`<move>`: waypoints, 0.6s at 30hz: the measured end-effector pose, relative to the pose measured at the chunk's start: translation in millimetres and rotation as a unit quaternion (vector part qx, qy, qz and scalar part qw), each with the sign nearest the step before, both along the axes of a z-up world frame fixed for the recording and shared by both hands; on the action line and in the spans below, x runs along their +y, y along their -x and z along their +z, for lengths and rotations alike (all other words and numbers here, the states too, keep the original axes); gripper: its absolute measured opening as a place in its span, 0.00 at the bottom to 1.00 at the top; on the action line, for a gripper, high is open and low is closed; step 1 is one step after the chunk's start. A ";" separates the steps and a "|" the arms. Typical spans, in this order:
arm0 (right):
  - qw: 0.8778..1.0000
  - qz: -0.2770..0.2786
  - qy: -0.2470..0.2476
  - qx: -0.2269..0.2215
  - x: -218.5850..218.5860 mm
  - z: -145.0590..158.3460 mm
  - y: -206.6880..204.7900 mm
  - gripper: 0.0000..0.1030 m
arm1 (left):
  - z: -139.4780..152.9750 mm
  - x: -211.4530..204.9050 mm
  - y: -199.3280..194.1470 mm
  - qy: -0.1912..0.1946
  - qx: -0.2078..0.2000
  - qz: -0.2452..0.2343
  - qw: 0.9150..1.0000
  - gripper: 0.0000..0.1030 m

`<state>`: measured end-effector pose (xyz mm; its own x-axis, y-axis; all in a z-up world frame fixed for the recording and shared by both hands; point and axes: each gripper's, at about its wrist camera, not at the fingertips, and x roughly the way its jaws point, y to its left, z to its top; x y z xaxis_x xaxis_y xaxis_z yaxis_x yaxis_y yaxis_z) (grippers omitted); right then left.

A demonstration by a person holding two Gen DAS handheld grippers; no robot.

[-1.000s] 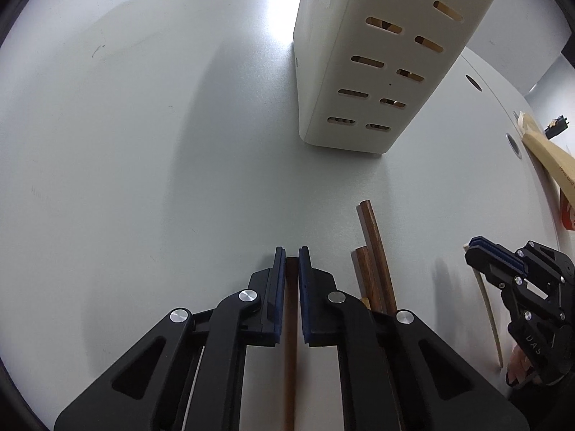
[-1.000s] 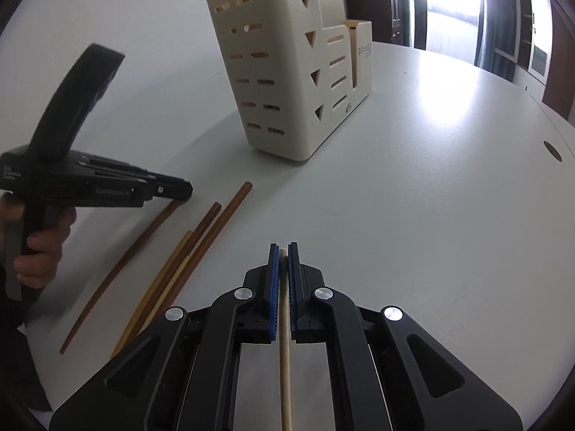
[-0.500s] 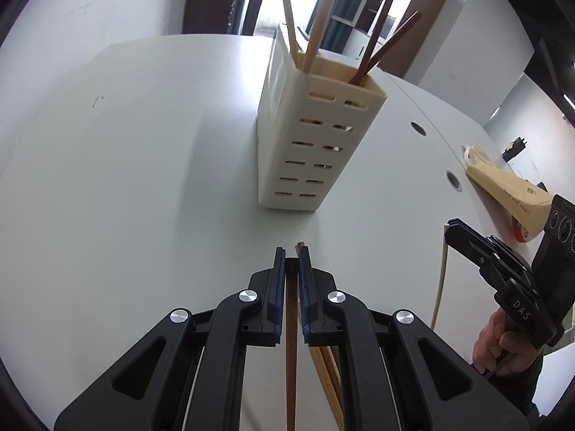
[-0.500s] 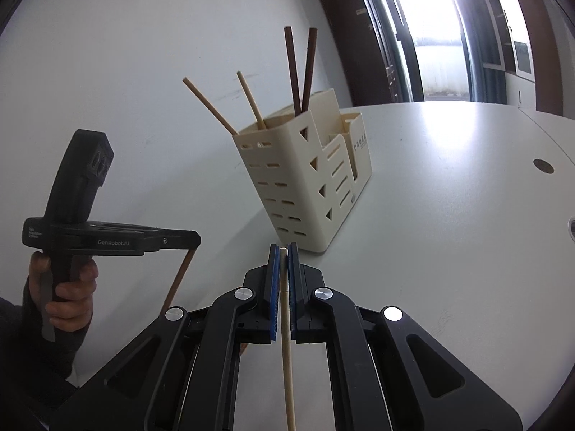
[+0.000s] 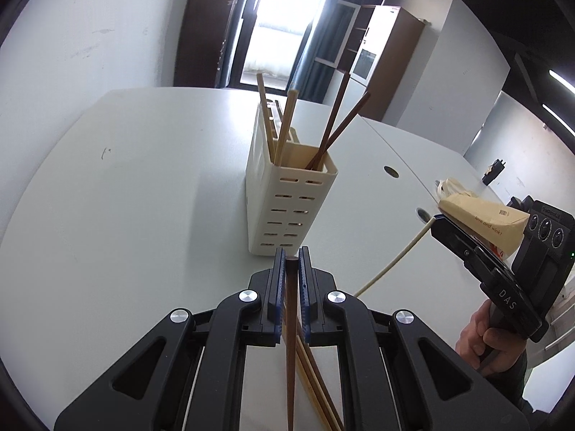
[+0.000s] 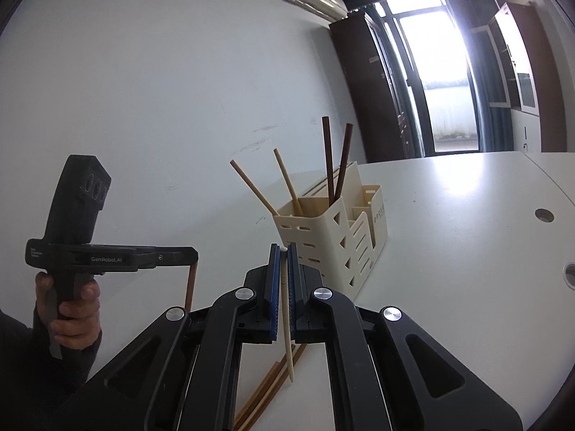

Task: Organize utensils
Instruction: 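Lift both held chopsticks and carry them over the cream holder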

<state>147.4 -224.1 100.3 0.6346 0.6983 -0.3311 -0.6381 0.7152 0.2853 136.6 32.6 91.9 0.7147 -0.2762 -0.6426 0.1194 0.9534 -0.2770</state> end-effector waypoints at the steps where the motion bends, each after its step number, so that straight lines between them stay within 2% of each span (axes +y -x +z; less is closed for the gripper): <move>1: 1.000 -0.001 -0.001 -0.005 0.9 3.4 -0.8 0.05 | 4.2 -0.2 0.9 0.000 -0.006 0.000 1.000 0.07; 13: 0.999 -0.008 -0.009 -0.046 9.9 27.8 -8.3 0.04 | 57.6 0.9 5.2 -0.020 -0.073 0.002 0.997 0.07; 18: 0.998 -0.009 -0.008 -0.059 14.8 38.7 -12.6 0.01 | 90.1 3.9 4.4 -0.036 -0.104 0.009 0.994 0.07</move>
